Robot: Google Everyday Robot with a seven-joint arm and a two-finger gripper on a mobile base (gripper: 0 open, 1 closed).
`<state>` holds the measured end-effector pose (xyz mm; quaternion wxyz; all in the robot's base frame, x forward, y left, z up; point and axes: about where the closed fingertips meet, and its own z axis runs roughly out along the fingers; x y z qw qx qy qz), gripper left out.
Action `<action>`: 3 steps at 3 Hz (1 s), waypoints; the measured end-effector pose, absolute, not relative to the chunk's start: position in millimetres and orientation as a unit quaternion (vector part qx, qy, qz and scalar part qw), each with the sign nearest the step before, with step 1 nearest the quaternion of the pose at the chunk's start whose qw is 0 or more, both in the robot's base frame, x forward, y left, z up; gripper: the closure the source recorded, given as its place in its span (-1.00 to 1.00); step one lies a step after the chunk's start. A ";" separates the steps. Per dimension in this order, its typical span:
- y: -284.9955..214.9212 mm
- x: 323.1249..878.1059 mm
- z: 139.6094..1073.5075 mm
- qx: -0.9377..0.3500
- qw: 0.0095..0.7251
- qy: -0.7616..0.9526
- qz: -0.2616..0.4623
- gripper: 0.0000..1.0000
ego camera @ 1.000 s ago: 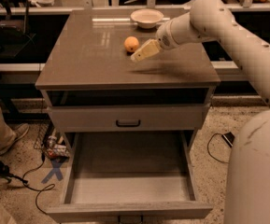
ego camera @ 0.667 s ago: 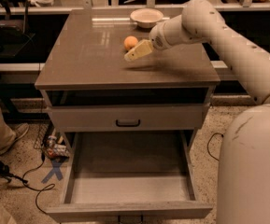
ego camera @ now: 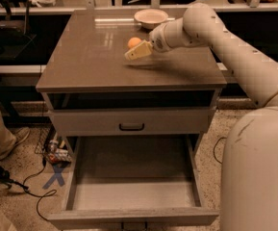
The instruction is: Place orange into middle drawer
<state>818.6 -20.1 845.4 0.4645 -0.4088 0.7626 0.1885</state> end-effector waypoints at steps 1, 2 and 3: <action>-13.3 821.0 842.9 -0.404 0.470 0.759 0.199 -0.17; -4.6 823.7 843.6 -0.399 0.482 0.749 0.217 0.30; -7.5 816.5 854.3 -0.392 0.504 0.735 0.230 0.77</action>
Offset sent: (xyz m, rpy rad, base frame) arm 0.0084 0.0278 0.0073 0.1648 -0.0419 0.0409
